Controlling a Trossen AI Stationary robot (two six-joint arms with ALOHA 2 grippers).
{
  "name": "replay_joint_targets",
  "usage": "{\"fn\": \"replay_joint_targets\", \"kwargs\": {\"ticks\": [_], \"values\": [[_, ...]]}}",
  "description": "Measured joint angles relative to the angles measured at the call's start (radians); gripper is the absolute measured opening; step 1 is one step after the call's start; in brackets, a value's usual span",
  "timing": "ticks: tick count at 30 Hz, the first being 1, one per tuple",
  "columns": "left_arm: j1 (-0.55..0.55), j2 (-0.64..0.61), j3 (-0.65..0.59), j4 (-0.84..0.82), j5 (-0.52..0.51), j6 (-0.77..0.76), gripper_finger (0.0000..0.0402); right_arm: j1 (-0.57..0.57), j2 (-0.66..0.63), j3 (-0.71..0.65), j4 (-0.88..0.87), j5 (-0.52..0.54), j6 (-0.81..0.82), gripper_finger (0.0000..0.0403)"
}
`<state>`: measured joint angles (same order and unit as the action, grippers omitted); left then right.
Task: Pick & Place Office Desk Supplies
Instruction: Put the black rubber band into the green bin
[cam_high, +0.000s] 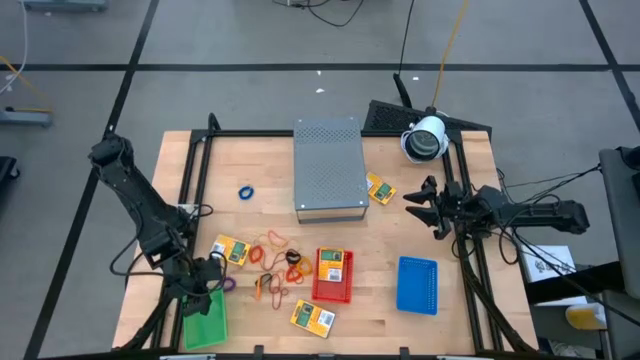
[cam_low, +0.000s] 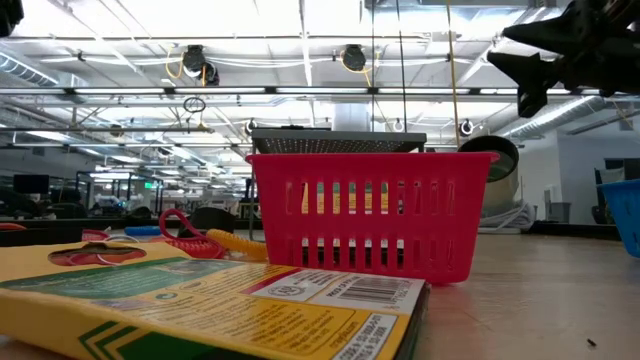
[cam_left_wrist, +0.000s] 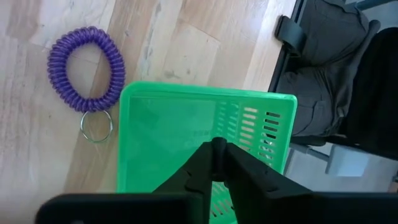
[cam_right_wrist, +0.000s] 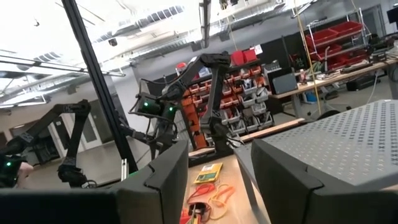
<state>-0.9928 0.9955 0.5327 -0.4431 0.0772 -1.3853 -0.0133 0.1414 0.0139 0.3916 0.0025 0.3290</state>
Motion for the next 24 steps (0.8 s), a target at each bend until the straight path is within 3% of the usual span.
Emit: {"fn": "replay_joint_targets", "kwargs": {"ticks": [12,19,24], "values": [[0.0,0.0,0.0,0.024,0.049,-0.025,0.0158,0.0,0.013,0.0,0.001,0.0,-0.003,0.0169],[0.004,-0.001,0.0,0.053,0.047,-0.029,0.0168,0.0,0.013,0.0,0.001,0.001,-0.004,0.0169],[0.038,-0.003,0.0,0.097,-0.02,0.021,0.0166,0.0,0.013,0.0,0.001,0.001,-0.004,0.0169]]}}
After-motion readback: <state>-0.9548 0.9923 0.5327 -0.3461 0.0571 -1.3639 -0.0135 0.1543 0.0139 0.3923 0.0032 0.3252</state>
